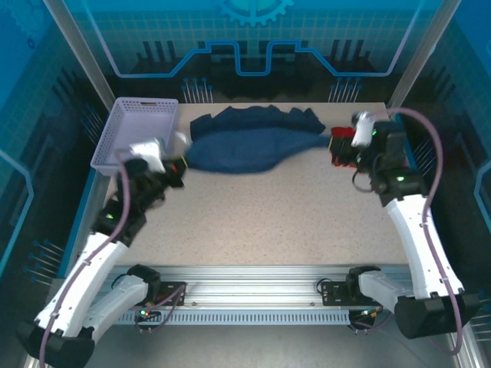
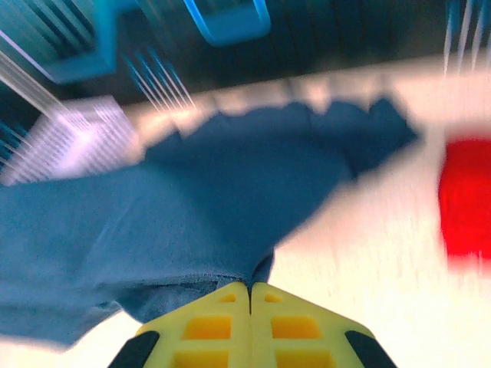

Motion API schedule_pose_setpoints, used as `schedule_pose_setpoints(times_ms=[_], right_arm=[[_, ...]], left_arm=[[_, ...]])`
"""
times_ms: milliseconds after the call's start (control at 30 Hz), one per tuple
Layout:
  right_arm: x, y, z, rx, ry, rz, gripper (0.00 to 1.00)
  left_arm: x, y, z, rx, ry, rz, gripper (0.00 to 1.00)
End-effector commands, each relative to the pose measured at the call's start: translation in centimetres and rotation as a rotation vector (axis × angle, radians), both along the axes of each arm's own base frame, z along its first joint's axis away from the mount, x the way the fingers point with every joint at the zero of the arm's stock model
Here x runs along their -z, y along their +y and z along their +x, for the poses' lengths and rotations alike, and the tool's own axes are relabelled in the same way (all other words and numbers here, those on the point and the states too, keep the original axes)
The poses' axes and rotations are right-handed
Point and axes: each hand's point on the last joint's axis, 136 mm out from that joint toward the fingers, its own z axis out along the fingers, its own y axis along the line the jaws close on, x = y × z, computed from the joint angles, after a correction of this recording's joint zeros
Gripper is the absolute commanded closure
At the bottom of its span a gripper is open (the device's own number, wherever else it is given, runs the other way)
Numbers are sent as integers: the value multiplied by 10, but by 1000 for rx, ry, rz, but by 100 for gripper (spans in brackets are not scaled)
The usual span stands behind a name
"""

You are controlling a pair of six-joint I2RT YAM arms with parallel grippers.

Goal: Fold the inside-out t-shirt
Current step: Flatten out the T-shirt at the center of the table.

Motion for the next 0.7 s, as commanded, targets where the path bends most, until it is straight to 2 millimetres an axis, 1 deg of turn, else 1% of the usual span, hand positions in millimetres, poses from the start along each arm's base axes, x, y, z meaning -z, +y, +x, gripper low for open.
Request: schedule_pose_setpoints(times_ms=[0,33,67,100,133,200,267,333,400,500,533,567,633,667], right_arm=[[62,-14,-17,81,136,26,100],[78,-15,-18,90,172,25,100],[100,-16,-19,102,219,21,100],[116,-18,-19,113,252,15,100],[128,-19,-19,121,280,8,100],[152,-23,-20,139,346,-12,100],[167,-26,-24,148,392,-26,97],[176,-27,-30,149,415,-37,93],[179,-30,-37,151,422,-56,87],[176,-33,-43,160,407,-72,72],[176,-32,-44,157,403,-72,69],[175,-32,-44,155,396,-73,65],[173,-28,-43,141,384,-68,62],[171,-25,-41,129,375,-63,61]], left_arm=[[91,-20,-39,54,239,-84,100],[112,-25,-47,71,288,-88,100],[129,-30,-54,82,326,-82,100],[142,-32,-59,81,351,-69,100],[152,-35,-62,85,367,-62,100],[168,-40,-66,95,408,-71,92],[175,-43,-68,108,447,-56,86],[175,-45,-70,119,460,-29,70],[164,-45,-67,129,421,4,52],[143,-51,-59,161,311,71,39],[136,-57,-57,186,275,85,36],[129,-69,-54,231,236,93,35],[120,-99,-50,345,173,126,32],[119,-119,-49,418,156,160,32]])
